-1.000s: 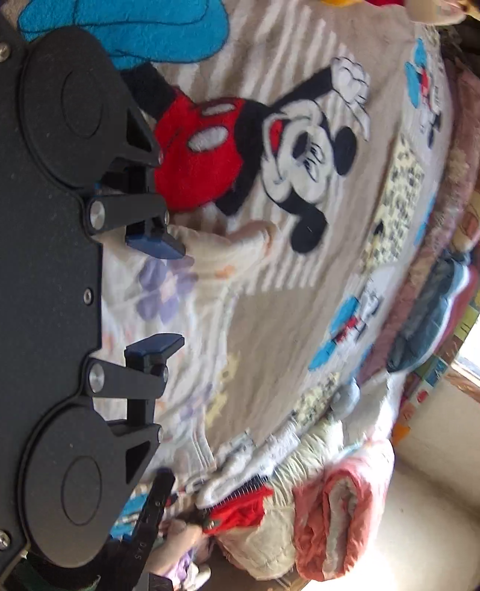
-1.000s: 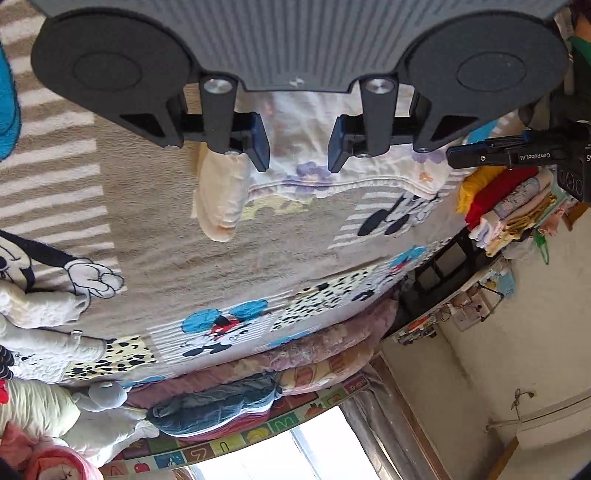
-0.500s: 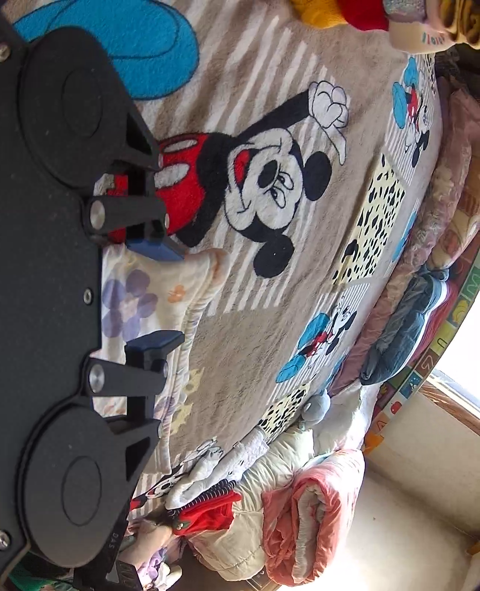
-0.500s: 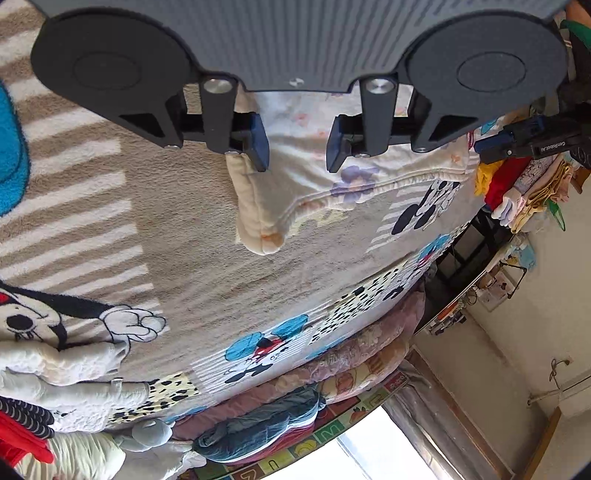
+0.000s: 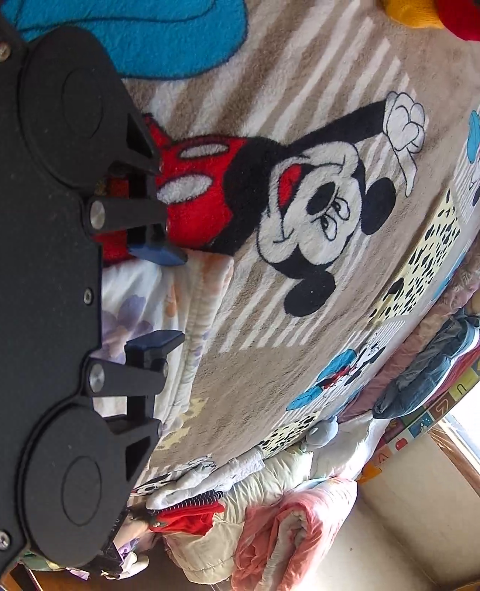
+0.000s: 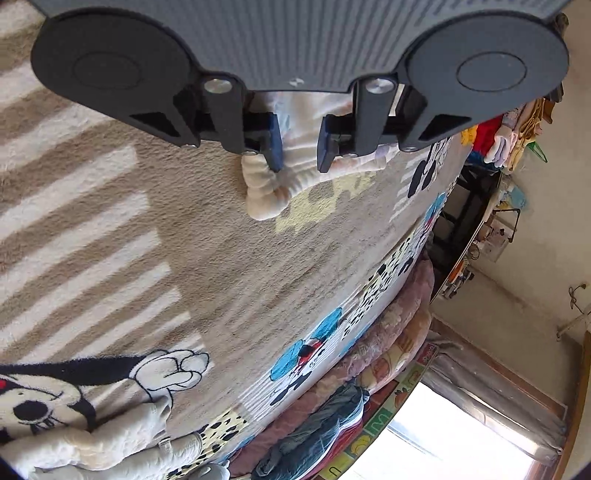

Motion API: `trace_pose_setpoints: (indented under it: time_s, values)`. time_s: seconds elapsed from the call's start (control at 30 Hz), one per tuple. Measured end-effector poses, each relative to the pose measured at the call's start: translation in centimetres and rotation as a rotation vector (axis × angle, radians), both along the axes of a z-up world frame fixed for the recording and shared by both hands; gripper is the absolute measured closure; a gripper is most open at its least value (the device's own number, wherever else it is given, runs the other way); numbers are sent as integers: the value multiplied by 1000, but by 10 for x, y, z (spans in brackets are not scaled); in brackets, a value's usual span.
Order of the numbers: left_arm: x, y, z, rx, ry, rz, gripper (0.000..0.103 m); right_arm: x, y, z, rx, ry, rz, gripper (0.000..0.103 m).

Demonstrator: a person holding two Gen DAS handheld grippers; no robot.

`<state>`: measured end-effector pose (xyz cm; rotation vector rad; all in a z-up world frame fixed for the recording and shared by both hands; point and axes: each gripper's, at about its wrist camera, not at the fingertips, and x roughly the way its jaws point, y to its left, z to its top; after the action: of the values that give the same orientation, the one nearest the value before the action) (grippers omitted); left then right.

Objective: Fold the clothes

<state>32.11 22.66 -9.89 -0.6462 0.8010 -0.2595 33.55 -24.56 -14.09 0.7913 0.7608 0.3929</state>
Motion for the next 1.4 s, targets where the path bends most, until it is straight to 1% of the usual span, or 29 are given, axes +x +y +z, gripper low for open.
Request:
trace_pose_setpoints:
  time_s: [0.03, 0.07, 0.1, 0.17, 0.23, 0.27, 0.3, 0.33, 0.37, 0.4, 0.5, 0.53, 0.57, 0.6, 0.63, 0.67, 0.73, 0.9, 0.93, 1.0, 1.03, 1.07, 1.1, 1.13, 1.17, 1.2, 1.27, 1.33, 1.4]
  values:
    - [-3, 2, 4, -16, -17, 5, 63, -1, 0, 4, 6, -1, 0, 75]
    - [-6, 3, 11, -35, -49, 1, 61, -3, 2, 11, 6, -20, 8, 66]
    - [-9, 4, 18, -53, -83, -3, 59, -4, 3, 19, 3, -44, 16, 63]
    - [-8, 3, 20, -86, -100, -2, 57, -1, 6, 30, -8, -80, 29, 60]
    - [-1, 2, 7, -101, -47, 6, 56, 8, 6, 25, -31, -67, 21, 61]
    - [4, 1, -3, -90, 4, 25, 55, 12, 6, 21, -44, -57, 14, 61]
    - [6, 3, -9, -100, 23, 40, 56, 16, 5, 13, -50, -37, 10, 61]
    - [7, 5, -15, -113, 37, 56, 56, 18, 1, 2, -39, -25, 0, 76]
    - [8, 8, -16, -123, 51, 62, 58, 18, -3, -6, -25, -17, -23, 95]
    - [8, 9, -15, -125, 57, 65, 60, 18, -6, -12, -14, -2, -43, 103]
    - [5, 13, -18, -156, 54, 73, 60, 18, -12, -14, 18, 18, -46, 103]
    - [2, 16, -15, -164, 47, 86, 60, 15, -11, -9, 11, 8, -42, 99]
    - [-1, 19, -11, -170, 38, 99, 58, 11, -11, -1, -1, -12, -36, 87]
    - [-5, 21, -6, -158, 21, 121, 54, 7, -10, 7, -13, -32, -30, 80]
    - [-8, 24, -3, -169, 3, 127, 54, 2, -9, 14, -25, -51, -24, 68]
    - [-11, 27, 0, -184, -15, 129, 54, -3, -9, 23, -36, -73, -19, 63]
    - [-17, 30, 5, -220, -41, 138, 54, -17, -9, 31, -15, -94, 2, 63]
    - [-24, 20, 20, -256, -102, 82, 51, -50, -10, 44, 65, -127, 65, 63]
    - [-24, 16, 21, -258, -105, 64, 51, -55, -9, 42, 80, -116, 77, 63]
    - [-22, 7, 18, -231, -91, 44, 50, -60, -5, 22, 61, -22, 79, 58]
    - [-21, 4, 16, -214, -80, 44, 50, -59, -5, 6, 31, 28, 79, 66]
    - [-21, 2, 13, -208, -70, 44, 50, -60, -8, -6, 33, 42, 59, 88]
    - [-21, 2, 12, -210, -67, 44, 50, -61, -13, -12, 60, 62, 26, 97]
    - [-22, 2, 11, -213, -64, 45, 50, -61, -17, -12, 81, 77, 10, 98]
    - [-23, 2, 10, -215, -62, 45, 50, -62, -18, -8, 78, 63, 10, 90]
    - [-25, 2, 12, -219, -67, 44, 50, -65, -17, -1, 58, 35, 13, 85]
    - [-31, 3, 16, -226, -79, 41, 50, -75, -15, 14, 37, -26, 20, 63]
    - [-41, 3, 19, -238, -87, 39, 50, -88, -12, 26, 44, -73, 43, 62]
    - [-51, 2, 21, -256, -86, 33, 50, -101, -5, 32, 37, -93, 82, 62]
